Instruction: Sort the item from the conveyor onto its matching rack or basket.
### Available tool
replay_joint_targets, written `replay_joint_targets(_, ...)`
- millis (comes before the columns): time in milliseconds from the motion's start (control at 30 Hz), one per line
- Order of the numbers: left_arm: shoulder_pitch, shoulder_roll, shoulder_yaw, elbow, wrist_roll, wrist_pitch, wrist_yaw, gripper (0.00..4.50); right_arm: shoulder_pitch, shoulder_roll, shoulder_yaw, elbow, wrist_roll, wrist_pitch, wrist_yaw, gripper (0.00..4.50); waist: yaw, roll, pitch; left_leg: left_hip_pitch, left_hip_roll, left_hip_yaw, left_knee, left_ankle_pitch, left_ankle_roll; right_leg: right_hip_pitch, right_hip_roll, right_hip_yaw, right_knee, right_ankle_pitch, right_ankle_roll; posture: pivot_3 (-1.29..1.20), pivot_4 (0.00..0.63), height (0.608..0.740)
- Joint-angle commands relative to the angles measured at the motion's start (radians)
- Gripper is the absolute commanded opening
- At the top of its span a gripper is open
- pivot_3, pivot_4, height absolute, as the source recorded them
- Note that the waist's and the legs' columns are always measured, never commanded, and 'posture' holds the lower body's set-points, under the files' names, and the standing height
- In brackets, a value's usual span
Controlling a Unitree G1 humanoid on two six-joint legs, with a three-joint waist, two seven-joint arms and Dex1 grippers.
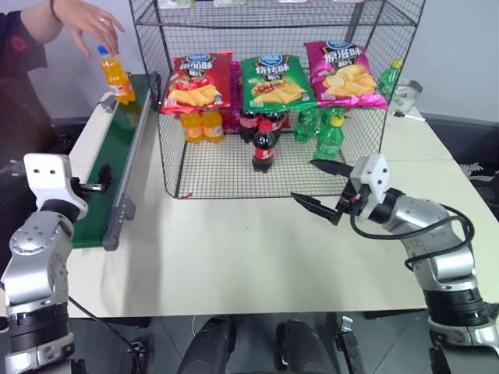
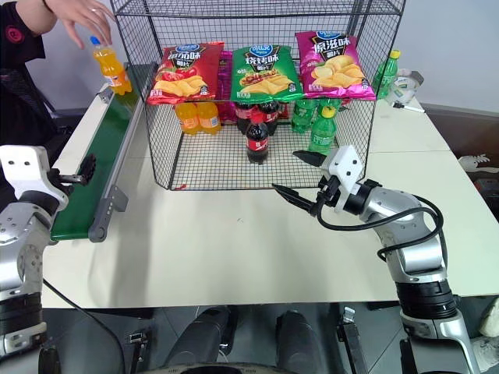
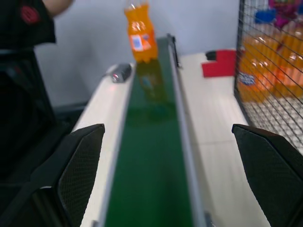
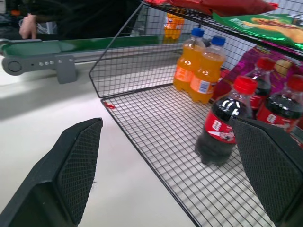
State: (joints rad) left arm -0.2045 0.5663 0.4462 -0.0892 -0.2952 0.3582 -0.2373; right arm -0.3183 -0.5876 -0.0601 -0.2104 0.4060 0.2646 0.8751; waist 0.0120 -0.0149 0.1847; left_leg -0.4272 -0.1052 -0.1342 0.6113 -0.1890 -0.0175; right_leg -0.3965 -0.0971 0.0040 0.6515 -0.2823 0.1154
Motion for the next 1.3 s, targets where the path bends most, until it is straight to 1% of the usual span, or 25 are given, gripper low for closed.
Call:
replay_joint_targets(33,-0.01,-0.006,0.035,0.01,0.009,-0.067,0.014,4.49,-0.003,0.007,-0.007,-0.027,0.009,-0.024,-0.001,4.5,0.0,0.0,0.0,0.0,0.0,0.0,0.0,0.0,0.0,0.0,0.0,0.0,0.0,0.0,0.0,0.0,0.15,0.74)
replay_joint_targets(133,-0.015,-0.042,0.075,0.039,-0.017,-0.113,0.04,4.49,-0.002,0.01,-0.003,-0.026,0.007,-0.03,-0.003,4.5,0.0,0.0,0.0,0.0,0.0,0.0,0.0,0.0,0.0,0.0,0.0,0.0,0.0,0.0,0.0,0.0,0.15,0.74)
replay_joint_targets(167,-0.008,-0.04,0.068,0.045,0.0,-0.122,0.045,4.49,-0.003,0.011,-0.002,-0.025,0.007,-0.032,-0.004,4.5,0.0,0.0,0.0,0.0,0.0,0.0,0.0,0.0,0.0,0.0,0.0,0.0,0.0,0.0,0.0,0.0,0.15,0.74)
replay_joint_targets(233,-0.008,-0.052,0.07,0.055,-0.011,-0.129,0.039,4.49,-0.001,0.012,-0.002,-0.03,0.007,-0.031,-0.008,4.5,0.0,0.0,0.0,0.0,0.0,0.0,0.0,0.0,0.0,0.0,0.0,0.0,0.0,0.0,0.0,0.0,0.15,0.74)
replay_joint_targets(400,-0.011,-0.053,0.056,0.08,-0.009,-0.145,0.028,4.49,0.006,0.013,-0.003,-0.041,0.007,-0.031,-0.014,4.5,0.0,0.0,0.0,0.0,0.0,0.0,0.0,0.0,0.0,0.0,0.0,0.0,0.0,0.0,0.0,0.0,0.15,0.74)
replay_joint_targets(600,-0.019,-0.049,0.056,0.122,0.023,-0.195,0.054,4.49,0.011,0.013,-0.006,-0.044,0.009,-0.035,-0.017,4.5,0.0,0.0,0.0,0.0,0.0,0.0,0.0,0.0,0.0,0.0,0.0,0.0,0.0,0.0,0.0,0.0,0.15,0.74)
replay_joint_targets(1000,-0.009,-0.054,0.05,0.141,0.035,-0.242,0.048,4.49,0.003,0.019,0.002,-0.036,0.01,-0.039,-0.014,4.5,0.0,0.0,0.0,0.0,0.0,0.0,0.0,0.0,0.0,0.0,0.0,0.0,0.0,0.0,0.0,0.0,0.15,0.74)
replay_joint_targets(1300,-0.021,-0.05,0.046,0.17,0.046,-0.262,0.049,4.49,0.019,0.034,0.031,-0.102,0.029,-0.002,-0.022,4.5,0.0,0.0,0.0,0.0,0.0,0.0,0.0,0.0,0.0,0.0,0.0,0.0,0.0,0.0,0.0,0.0,0.15,0.74)
